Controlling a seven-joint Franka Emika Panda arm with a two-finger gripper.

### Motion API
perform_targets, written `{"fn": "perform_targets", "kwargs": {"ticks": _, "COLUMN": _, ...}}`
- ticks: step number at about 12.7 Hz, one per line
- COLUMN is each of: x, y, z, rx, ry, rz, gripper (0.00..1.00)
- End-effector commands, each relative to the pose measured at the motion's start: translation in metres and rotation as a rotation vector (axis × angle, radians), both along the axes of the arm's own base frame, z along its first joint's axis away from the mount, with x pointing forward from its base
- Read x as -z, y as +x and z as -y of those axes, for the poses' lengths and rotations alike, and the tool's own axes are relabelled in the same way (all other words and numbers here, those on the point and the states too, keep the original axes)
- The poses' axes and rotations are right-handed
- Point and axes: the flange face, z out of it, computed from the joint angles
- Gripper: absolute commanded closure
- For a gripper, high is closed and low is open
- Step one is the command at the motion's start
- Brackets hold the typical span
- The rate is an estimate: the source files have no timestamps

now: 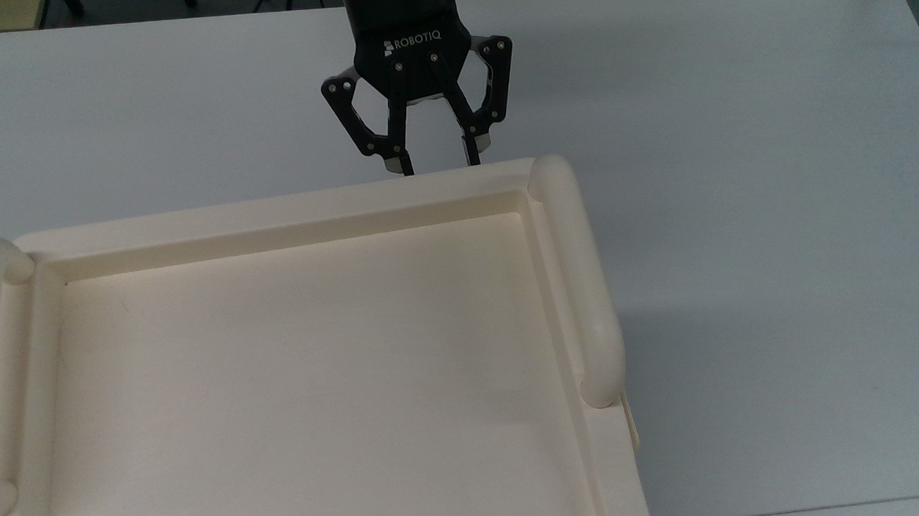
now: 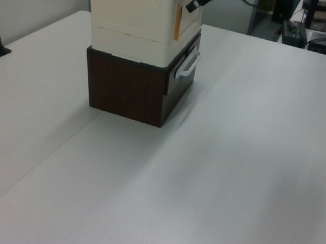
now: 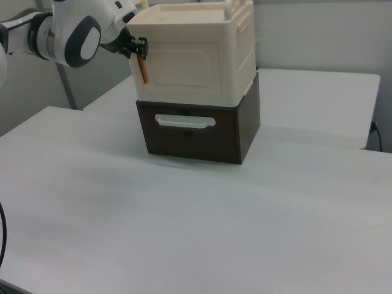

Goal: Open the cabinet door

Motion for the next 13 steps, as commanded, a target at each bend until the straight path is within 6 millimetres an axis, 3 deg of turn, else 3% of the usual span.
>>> {"fn": "perform_targets", "kwargs": {"ticks": 1, "x": 0.008, "y": 0.008, "z": -0.015, "rx": 0.028, "ry": 0.041, "rz": 0.054, "gripper": 0.50}}
{"fn": "perform_targets", "kwargs": {"ticks": 3, "x": 0.014, "y": 0.012, "z": -0.022, "rx": 0.027, "ry": 0.043, "rz": 0.082, "gripper": 0.50}}
{"fn": "perform_targets", "kwargs": {"ticks": 5, "x": 0.014, "y": 0.013, "z": -0.021, "rx": 0.031, "ry": 0.044, "rz": 0.094, "gripper": 0.58}}
{"fn": "perform_targets", "kwargs": {"ticks": 8, "x": 0.014, "y": 0.012, "z": -0.020, "rx": 0.031, "ry": 0.043, "rz": 0.093, "gripper": 0.78}}
{"fn": "perform_targets", "kwargs": {"ticks": 10, "x": 0.016, "y": 0.012, "z": -0.017, "rx": 0.036, "ry": 0.043, "rz": 0.085, "gripper": 1.00}}
{"fn": "perform_targets", "kwargs": {"ticks": 13, "x": 0.018, "y": 0.010, "z": -0.010, "rx": 0.044, "ry": 0.045, "rz": 0.072, "gripper": 1.00}}
